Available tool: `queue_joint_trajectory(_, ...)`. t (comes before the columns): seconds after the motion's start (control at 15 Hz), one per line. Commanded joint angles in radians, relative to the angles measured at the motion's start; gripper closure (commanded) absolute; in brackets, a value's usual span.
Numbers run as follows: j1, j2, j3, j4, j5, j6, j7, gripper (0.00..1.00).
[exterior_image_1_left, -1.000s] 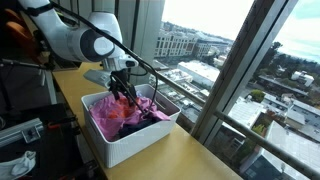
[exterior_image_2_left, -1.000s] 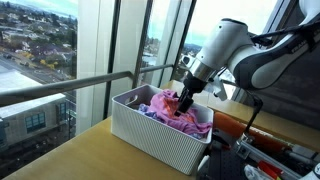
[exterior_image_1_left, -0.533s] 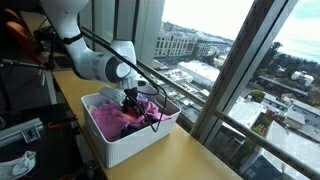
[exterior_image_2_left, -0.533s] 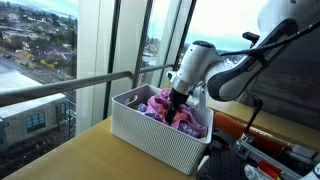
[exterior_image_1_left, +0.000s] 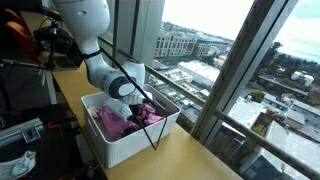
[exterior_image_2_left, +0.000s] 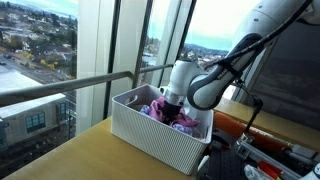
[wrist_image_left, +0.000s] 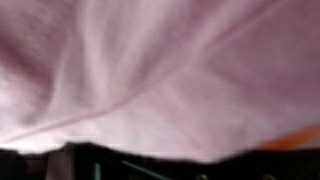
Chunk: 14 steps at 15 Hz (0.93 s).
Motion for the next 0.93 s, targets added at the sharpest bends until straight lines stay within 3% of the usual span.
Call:
queue_joint_trajectory(0.0,-0.023,0.095,0.032,0.069,0.094,-0.069,-0.09,0.27)
queue_joint_trajectory(0.67,-0.086,-0.073,0.091,0.042,0.274,-0.24,-0.22,0.99)
queue_joint_trajectory(0.87,-0.085,-0.157,0.099,0.022,0.32,-0.294,-0.23,1.0)
